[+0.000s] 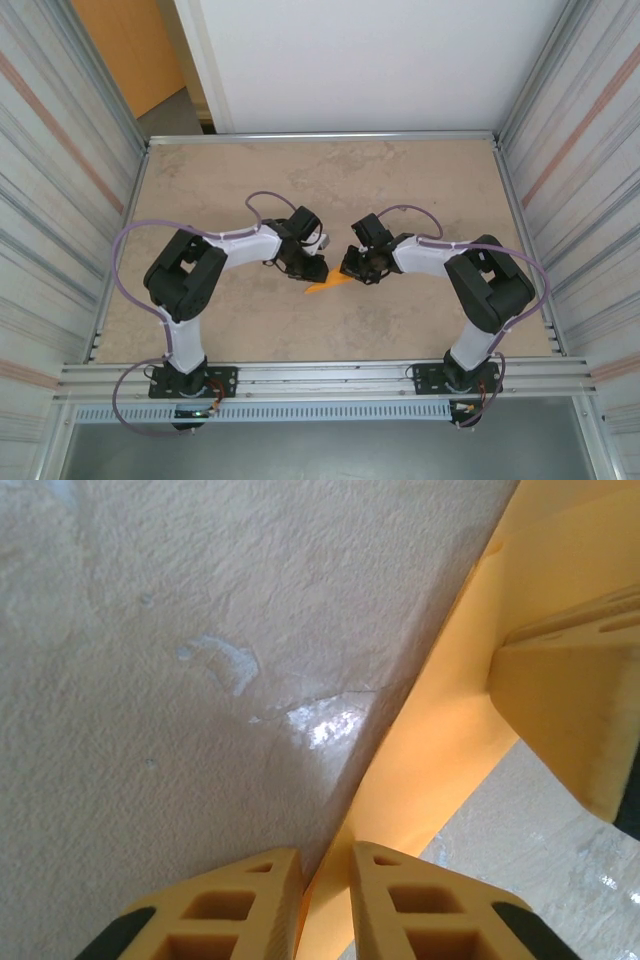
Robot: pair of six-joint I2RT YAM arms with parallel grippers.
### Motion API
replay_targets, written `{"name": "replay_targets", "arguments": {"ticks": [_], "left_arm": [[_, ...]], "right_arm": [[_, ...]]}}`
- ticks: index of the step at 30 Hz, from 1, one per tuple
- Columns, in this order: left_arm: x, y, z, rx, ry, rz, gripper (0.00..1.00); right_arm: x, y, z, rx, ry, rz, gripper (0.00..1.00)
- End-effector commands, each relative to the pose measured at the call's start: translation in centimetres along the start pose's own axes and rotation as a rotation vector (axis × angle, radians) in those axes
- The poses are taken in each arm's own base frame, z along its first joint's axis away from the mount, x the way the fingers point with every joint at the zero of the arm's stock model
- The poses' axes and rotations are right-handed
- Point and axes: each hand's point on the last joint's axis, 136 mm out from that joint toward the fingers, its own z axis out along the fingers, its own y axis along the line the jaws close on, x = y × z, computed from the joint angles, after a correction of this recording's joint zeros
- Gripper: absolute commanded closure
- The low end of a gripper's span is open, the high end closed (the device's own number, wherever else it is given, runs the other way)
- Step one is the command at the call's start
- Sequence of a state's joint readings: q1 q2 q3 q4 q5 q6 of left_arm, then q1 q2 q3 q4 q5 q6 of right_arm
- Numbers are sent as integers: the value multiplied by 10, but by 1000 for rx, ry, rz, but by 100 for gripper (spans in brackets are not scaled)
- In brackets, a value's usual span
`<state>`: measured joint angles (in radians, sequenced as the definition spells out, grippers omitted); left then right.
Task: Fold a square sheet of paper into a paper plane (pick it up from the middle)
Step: Fold the wing for the fifth time at the center of the table.
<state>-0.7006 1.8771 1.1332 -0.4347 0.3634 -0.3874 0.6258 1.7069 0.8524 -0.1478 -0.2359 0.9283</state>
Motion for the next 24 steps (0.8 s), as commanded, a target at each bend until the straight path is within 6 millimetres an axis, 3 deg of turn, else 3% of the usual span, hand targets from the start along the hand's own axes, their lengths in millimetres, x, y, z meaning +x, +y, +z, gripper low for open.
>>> {"name": "replay_targets", "arguments": {"ticks": [1, 5, 9, 17, 24], "left_arm": [[10, 2, -6, -58, 17, 6, 75], [-5, -13, -28, -19, -61, 30, 75], [-8, -24, -35, 38, -91, 37, 77], [-3, -43, -26, 167, -59, 33, 84], [2, -46, -9, 218, 0, 18, 90]], "right_arm": [[11, -25, 4, 74, 33, -23, 85], [12, -24, 5, 63, 44, -65, 86], [14, -25, 8, 51, 60, -103, 87], [17, -26, 12, 37, 82, -142, 88], [14, -28, 11, 33, 79, -140, 89]]}}
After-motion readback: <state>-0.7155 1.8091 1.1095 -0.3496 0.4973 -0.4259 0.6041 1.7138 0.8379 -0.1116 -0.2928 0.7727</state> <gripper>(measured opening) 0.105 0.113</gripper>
